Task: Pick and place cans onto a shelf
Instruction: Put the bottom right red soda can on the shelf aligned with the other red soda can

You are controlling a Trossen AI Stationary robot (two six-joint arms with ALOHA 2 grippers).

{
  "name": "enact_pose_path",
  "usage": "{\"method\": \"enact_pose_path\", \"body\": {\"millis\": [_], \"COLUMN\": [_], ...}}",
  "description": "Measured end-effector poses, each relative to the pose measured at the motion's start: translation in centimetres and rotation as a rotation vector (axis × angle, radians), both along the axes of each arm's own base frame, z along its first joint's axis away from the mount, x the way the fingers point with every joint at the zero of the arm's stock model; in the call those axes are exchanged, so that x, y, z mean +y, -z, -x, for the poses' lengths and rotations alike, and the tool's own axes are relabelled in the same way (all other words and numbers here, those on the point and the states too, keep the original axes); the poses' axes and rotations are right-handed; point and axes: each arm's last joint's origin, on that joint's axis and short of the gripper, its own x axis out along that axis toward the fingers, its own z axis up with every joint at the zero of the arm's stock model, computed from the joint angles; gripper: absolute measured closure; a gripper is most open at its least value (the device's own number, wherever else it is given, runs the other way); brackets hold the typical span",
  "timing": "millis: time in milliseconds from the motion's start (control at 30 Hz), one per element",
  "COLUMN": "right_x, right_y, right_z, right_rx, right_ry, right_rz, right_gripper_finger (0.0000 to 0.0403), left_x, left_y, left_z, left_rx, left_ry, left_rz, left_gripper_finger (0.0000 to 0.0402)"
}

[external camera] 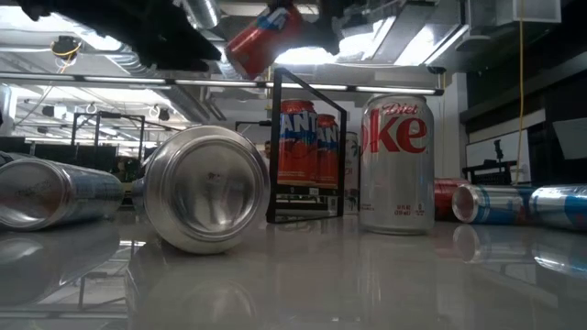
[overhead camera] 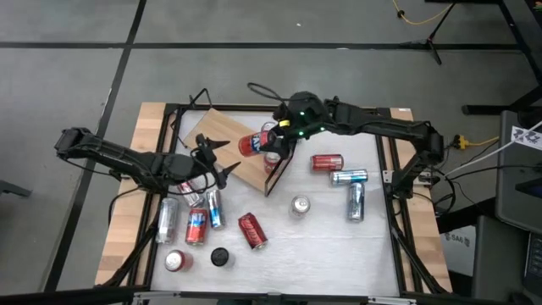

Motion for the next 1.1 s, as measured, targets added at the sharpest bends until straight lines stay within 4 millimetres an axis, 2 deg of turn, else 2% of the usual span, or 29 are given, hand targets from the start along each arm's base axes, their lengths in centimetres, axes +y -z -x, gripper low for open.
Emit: {"method": "enact_pose_path", "body": {"millis": [267,567,900,1100], "right_x": [-0.3,-0.5,-0.5,0.7], "right_y": [2.2,4.0,4.2,4.1], "right_z": [-2.2,-3.3,-3.2,-3.6], "right_rx": [0.133,0.231,0.250,0.227], "right_ry": [-0.084,-0.143,-0.150,-0.178], "right_rz": [0.001,0.042,0.063,0.122], "right_gripper_finger": [0.0104,0.0104,0.0104,0.0104], "left_x": [-0.3,-0.7,-0.6,-0.2], "left_y": [1.9,3.5,4.7,4.6], "left_z": [-1.5,-2.3,-1.8,-1.8], "left_rx": [0.097,0.173,0.257,0.247], "left_ry": [0.083,0.169,0.111,0.044], "left_rz": [0.032,0.091,0.149,0.121], "left_gripper_finger": [0.0035,0.0035,0.0035,0.0035]}}
